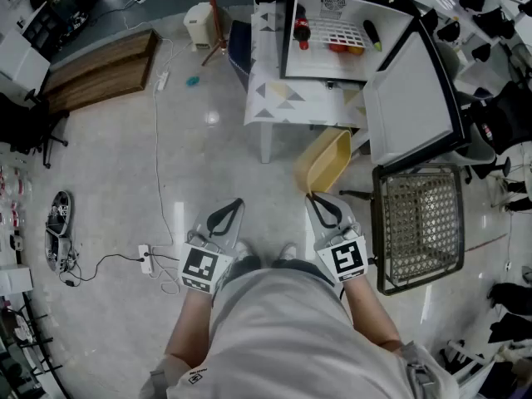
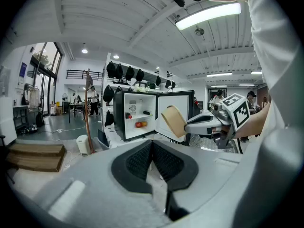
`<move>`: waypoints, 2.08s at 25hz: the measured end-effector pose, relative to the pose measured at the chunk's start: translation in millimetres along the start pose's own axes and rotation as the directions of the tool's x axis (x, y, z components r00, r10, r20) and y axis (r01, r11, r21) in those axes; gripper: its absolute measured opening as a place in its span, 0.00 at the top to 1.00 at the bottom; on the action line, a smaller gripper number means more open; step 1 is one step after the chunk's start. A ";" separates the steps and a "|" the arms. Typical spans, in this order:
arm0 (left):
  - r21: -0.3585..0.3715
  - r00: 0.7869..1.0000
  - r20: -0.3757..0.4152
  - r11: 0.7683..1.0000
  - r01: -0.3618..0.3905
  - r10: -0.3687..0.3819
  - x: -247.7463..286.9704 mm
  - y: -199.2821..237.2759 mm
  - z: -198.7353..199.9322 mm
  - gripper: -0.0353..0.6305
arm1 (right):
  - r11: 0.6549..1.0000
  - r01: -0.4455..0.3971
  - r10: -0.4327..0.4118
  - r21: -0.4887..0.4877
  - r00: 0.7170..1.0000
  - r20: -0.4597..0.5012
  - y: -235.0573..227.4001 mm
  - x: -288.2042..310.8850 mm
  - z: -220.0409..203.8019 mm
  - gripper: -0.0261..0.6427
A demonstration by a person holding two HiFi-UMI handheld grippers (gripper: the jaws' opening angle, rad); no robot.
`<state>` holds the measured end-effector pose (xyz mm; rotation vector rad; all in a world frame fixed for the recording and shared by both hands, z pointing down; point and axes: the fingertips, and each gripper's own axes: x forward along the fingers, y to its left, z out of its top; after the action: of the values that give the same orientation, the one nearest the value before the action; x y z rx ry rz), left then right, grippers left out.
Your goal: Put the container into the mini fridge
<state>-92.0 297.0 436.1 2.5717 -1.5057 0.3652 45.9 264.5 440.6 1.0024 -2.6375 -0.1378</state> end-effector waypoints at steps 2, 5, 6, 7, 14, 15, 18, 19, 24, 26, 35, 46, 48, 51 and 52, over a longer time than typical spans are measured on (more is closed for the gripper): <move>0.007 1.000 0.015 1.000 -0.012 0.012 -11.9 14.3 0.8 0.93 | 1.000 0.006 -0.006 -0.021 1.000 -0.004 15.0 5.4 5.9 0.94; 0.007 0.999 0.029 1.000 -0.015 0.015 -28.2 31.2 0.0 0.93 | 0.999 0.005 -0.005 -0.044 1.000 0.002 35.8 14.4 17.2 0.94; 0.005 0.999 0.031 1.000 -0.012 0.012 -32.7 35.9 -1.3 0.93 | 0.999 0.003 -0.003 -0.046 1.000 0.002 41.4 18.1 20.3 0.94; 0.001 0.999 0.032 1.000 -0.008 0.008 -36.9 40.7 -3.1 0.93 | 0.999 0.001 -0.001 -0.044 1.000 0.000 46.5 22.0 22.6 0.94; -0.019 0.999 0.036 0.999 0.033 -0.032 -62.7 75.1 -19.8 0.93 | 0.998 0.010 -0.011 -0.055 1.000 -0.018 81.6 50.8 37.4 0.94; -0.018 0.999 0.037 0.999 0.038 -0.037 -66.0 80.3 -22.6 0.93 | 0.997 0.011 -0.013 -0.071 1.000 -0.025 87.2 54.5 38.9 0.94; -0.040 0.998 0.039 0.998 0.053 -0.051 -71.0 94.1 -28.1 0.93 | 0.994 0.020 -0.025 -0.108 0.999 -0.047 98.1 62.8 40.1 0.94; -0.049 0.998 0.039 0.997 0.057 -0.055 -70.1 97.0 -28.9 0.93 | 0.994 0.024 -0.030 -0.106 0.998 -0.050 98.7 64.3 39.2 0.94; -0.047 0.997 0.034 0.996 0.077 -0.076 -52.0 105.1 -30.1 0.93 | 0.996 0.057 -0.062 -0.071 0.996 -0.069 80.8 75.3 32.3 0.94; -0.044 0.996 0.027 0.995 0.086 -0.085 -39.9 109.0 -30.0 0.93 | 0.995 0.063 -0.069 -0.072 0.995 -0.077 70.1 83.2 28.3 0.94; -0.019 0.995 -0.020 0.995 0.102 -0.103 46.7 127.2 -9.7 0.93 | 0.997 0.049 -0.054 -0.065 0.995 -0.085 -5.7 129.6 10.1 0.94; 0.027 0.993 -0.058 0.994 0.104 -0.103 182.5 126.1 34.0 0.93 | 0.999 0.038 -0.041 -0.032 0.993 -0.111 -135.2 153.1 -17.9 0.94; 0.021 0.993 -0.060 0.995 0.102 -0.100 203.9 122.8 40.2 0.93 | 0.999 0.020 -0.023 -0.027 0.993 -0.113 -154.0 154.5 -24.5 0.94; 0.015 0.994 -0.065 0.996 0.089 -0.088 229.8 117.5 46.1 0.93 | 0.999 -0.007 0.002 -0.039 0.991 -0.136 -177.5 154.4 -36.0 0.94; 0.014 0.994 -0.067 0.996 0.084 -0.083 237.2 116.2 47.8 0.93 | 0.999 -0.014 0.008 -0.041 0.990 -0.144 -184.2 155.1 -40.8 0.94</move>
<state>-75.3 29.7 455.5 2.5987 -1.3739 0.4497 66.1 24.8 482.3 0.9472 -2.4990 -0.1134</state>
